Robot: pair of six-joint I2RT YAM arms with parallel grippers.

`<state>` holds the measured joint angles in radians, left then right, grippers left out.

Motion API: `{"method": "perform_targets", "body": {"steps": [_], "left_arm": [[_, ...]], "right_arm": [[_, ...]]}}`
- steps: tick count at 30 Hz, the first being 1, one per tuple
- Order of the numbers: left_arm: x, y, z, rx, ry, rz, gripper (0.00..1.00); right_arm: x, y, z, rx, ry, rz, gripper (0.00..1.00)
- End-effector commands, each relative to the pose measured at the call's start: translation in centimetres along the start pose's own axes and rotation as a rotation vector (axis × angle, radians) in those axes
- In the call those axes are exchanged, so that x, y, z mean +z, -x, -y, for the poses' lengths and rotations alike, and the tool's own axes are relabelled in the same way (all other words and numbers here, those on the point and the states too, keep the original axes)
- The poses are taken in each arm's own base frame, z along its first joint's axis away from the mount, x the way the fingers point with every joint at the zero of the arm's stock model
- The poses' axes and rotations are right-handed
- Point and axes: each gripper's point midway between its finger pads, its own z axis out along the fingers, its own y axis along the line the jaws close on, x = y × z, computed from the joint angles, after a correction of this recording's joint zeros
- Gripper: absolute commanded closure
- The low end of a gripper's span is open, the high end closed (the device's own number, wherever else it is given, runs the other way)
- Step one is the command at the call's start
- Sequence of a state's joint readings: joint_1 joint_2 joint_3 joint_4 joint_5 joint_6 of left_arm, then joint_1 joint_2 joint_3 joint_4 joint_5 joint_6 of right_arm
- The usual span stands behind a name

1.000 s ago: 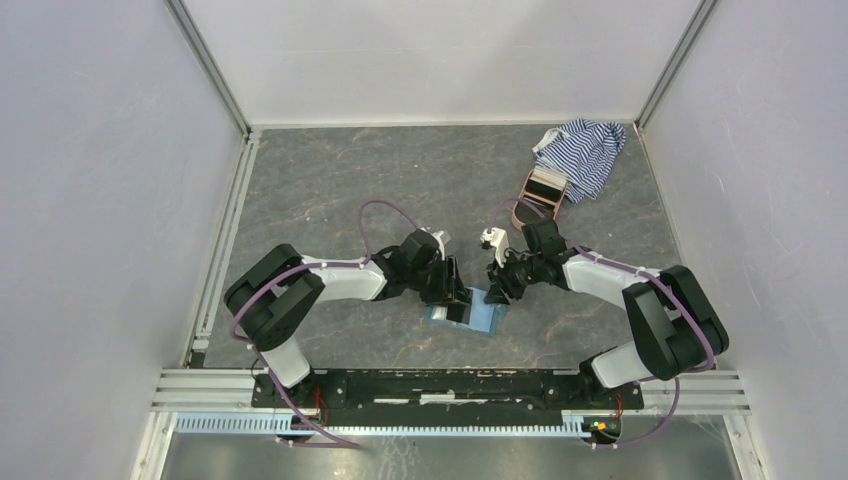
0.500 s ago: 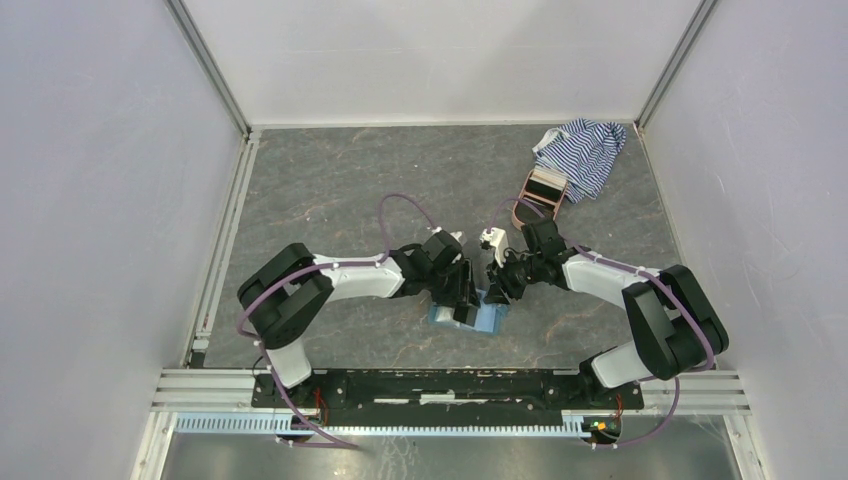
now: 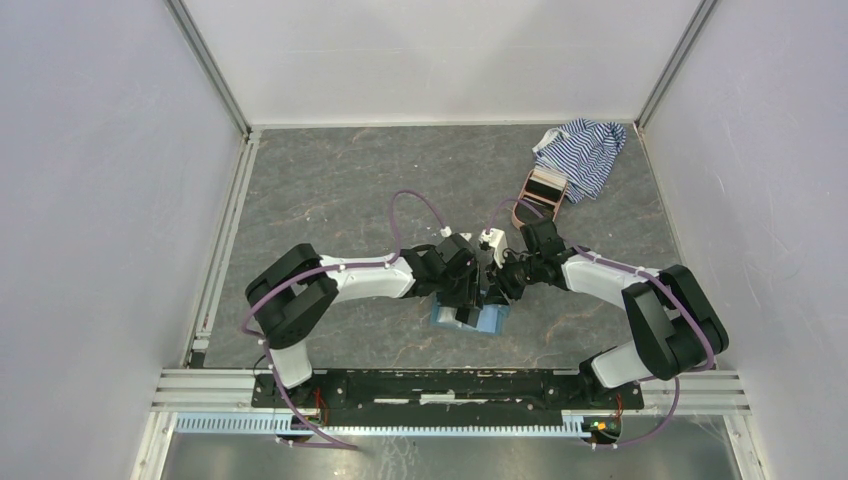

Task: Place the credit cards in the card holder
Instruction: Insert the credit card into the card holder.

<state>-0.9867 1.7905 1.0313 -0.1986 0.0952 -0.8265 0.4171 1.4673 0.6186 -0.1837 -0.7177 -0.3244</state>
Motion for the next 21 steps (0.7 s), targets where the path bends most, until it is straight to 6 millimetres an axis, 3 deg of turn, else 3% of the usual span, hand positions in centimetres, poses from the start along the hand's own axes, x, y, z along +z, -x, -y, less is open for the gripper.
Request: {"method": "perform_targets", "body": {"steps": [1, 9, 21], "left_arm": [[-1.0, 0.8, -1.4, 0.067, 0.085, 0.043, 0.43], [-1.0, 0.9, 0.3, 0.085, 0.002, 0.047, 0.42], [-1.9, 0.9, -0.1, 0.067, 0.019, 0.063, 0.43]], "right_arm": [[0.0, 0.9, 0.2, -0.033, -0.001, 0.010, 0.62], [-0.1, 1.5, -0.6, -0.045, 0.039, 0.035, 0.62], [-0.2, 1.9, -0.7, -0.048, 0.040, 0.050, 0.62]]}}
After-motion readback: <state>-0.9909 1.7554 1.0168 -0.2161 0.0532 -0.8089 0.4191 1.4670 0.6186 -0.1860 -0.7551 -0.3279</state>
